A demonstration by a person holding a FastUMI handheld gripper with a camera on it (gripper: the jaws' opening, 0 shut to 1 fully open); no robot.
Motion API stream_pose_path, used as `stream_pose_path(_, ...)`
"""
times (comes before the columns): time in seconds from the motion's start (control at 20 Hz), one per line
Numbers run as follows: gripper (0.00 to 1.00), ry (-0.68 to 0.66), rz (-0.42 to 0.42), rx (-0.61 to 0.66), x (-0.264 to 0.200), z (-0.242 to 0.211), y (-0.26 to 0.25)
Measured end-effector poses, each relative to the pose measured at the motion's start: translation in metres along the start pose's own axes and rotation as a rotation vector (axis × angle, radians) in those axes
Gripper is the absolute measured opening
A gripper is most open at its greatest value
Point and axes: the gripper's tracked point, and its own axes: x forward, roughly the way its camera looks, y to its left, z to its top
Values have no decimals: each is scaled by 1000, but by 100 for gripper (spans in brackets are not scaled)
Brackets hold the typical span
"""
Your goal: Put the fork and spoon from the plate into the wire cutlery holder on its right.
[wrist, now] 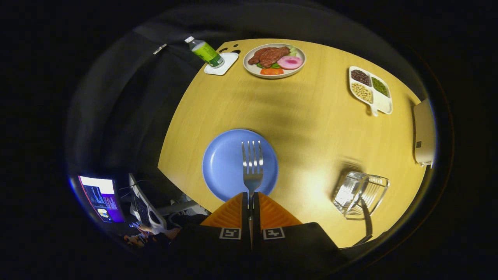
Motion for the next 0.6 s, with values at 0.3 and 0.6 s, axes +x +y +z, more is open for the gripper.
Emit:
stream_pose_path(0.3, 6, 63, -85, 10, -49, -25, -82)
stream_pose_path(0.6, 6, 276, -167, -16, -62, -58, -150)
